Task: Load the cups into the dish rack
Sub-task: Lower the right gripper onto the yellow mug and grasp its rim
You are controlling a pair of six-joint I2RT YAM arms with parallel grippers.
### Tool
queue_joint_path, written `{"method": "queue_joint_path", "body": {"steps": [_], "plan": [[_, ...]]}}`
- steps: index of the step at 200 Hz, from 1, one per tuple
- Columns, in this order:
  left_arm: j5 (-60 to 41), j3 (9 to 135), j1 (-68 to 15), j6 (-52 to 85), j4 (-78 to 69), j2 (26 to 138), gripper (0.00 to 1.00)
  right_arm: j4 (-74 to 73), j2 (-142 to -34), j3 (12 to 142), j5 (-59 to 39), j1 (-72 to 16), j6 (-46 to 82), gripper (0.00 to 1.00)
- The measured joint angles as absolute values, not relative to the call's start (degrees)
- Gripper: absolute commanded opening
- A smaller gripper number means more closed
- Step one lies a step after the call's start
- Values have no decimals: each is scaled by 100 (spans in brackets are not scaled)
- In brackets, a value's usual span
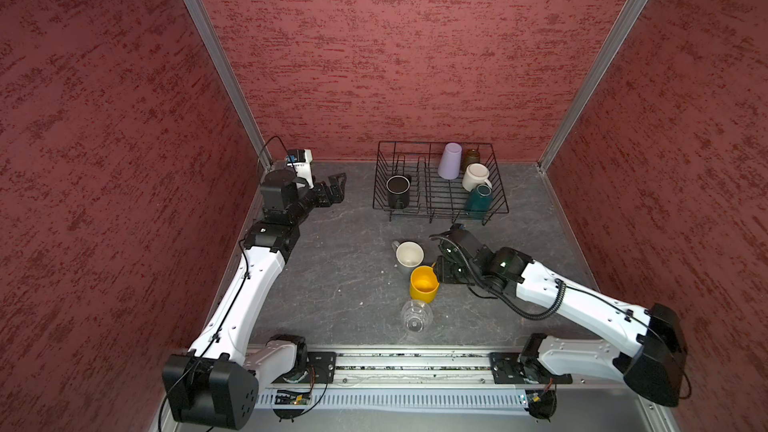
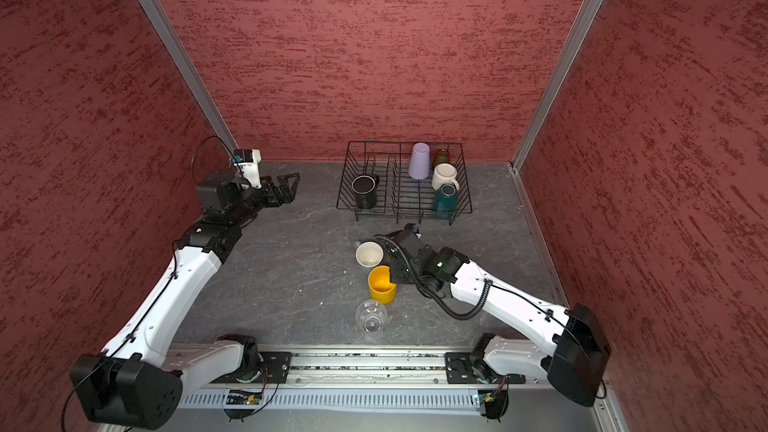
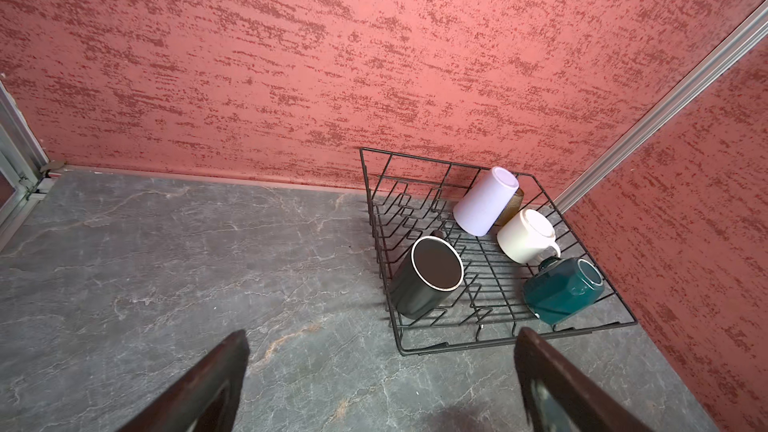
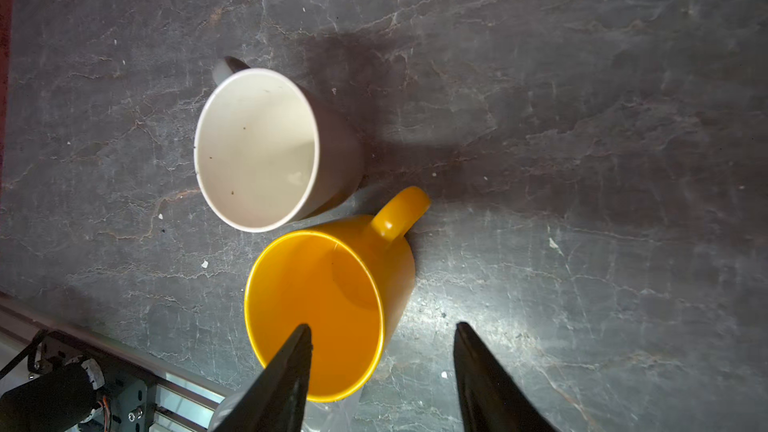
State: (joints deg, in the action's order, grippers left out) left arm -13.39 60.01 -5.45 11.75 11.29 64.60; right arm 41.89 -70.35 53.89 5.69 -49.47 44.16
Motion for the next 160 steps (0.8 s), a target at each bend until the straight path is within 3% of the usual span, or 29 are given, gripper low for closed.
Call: {"method": "queue_joint_path", "body": {"steps": [160], "plan": [[-1472,5999,-541,1179,1083,6442,100,3599,-8239,5306,561,-4980,4407,37]]}}
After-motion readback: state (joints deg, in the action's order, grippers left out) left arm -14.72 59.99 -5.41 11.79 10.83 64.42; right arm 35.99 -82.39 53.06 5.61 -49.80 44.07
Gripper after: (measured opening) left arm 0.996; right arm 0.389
